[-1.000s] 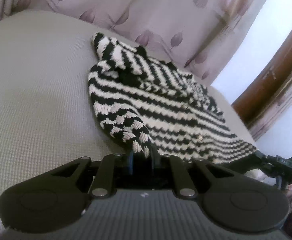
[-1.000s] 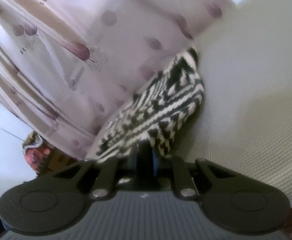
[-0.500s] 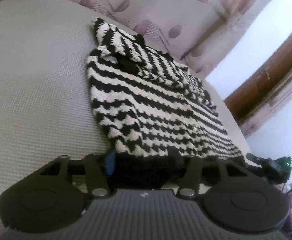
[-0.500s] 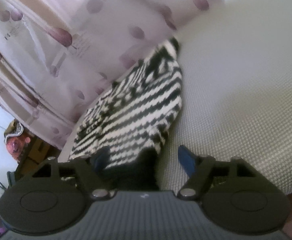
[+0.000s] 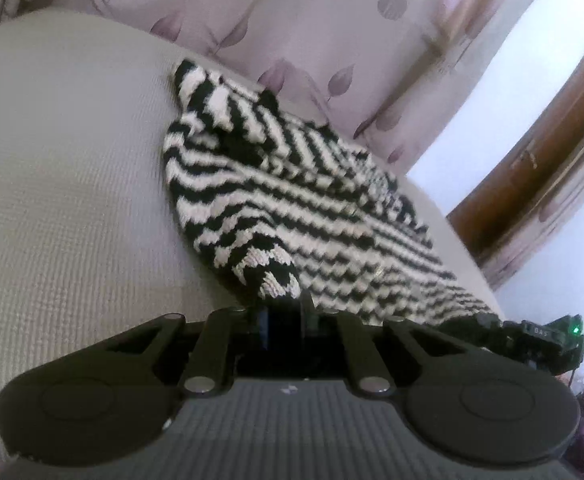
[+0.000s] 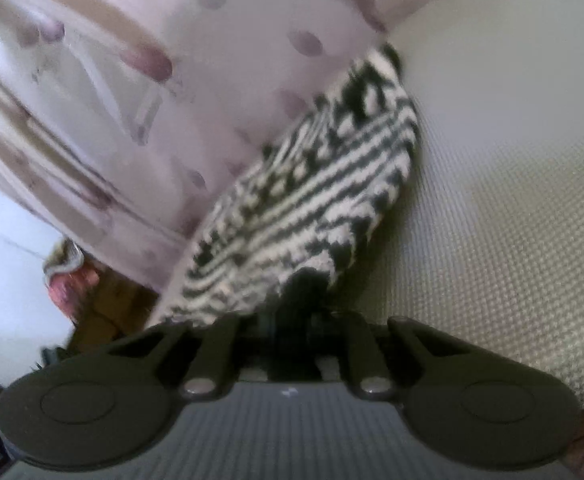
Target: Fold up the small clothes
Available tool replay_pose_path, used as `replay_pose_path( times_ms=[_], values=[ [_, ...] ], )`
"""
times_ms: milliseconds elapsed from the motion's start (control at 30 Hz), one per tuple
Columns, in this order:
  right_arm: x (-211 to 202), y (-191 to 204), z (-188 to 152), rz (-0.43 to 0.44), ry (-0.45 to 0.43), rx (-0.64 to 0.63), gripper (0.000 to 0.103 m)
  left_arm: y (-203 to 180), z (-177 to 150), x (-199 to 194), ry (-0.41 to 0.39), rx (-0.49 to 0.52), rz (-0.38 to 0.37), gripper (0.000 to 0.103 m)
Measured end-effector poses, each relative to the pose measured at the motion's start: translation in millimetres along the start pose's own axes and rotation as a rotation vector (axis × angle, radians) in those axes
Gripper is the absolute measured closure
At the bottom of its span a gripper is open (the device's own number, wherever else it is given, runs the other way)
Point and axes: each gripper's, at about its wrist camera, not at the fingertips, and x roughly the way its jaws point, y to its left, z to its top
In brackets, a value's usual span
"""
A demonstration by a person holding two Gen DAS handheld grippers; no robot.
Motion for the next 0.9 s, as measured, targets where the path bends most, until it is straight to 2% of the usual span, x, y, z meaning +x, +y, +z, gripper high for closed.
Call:
replay_pose_path(
  times_ms=[267, 500, 700, 900],
  values=[
    [-9.8, 12.3, 19.6, 0.093, -0.109, 0.005, 0.091, -12.9, 17.4, -12.5, -0.125, -0.037, -0.064, 0.09],
    [-4.8, 17.6, 41.7, 0.132, -0.144, 0.005, 0.091, -25.1, 30.9, -11.5, -0.191, -0.03, -0.075, 0.09],
    [2.0, 21.6, 71.6, 0.151, -0.17, -0.014, 0.091, -29.8, 54.3, -5.4, -0.247, -0.04, -0.119, 0.09],
    [18.0, 22.1, 112.6, 0.152, -0.192, -0.04, 0.091, -36.4, 90.1, 13.4, -0.284, -0.012, -0.111, 0.09]
  ],
)
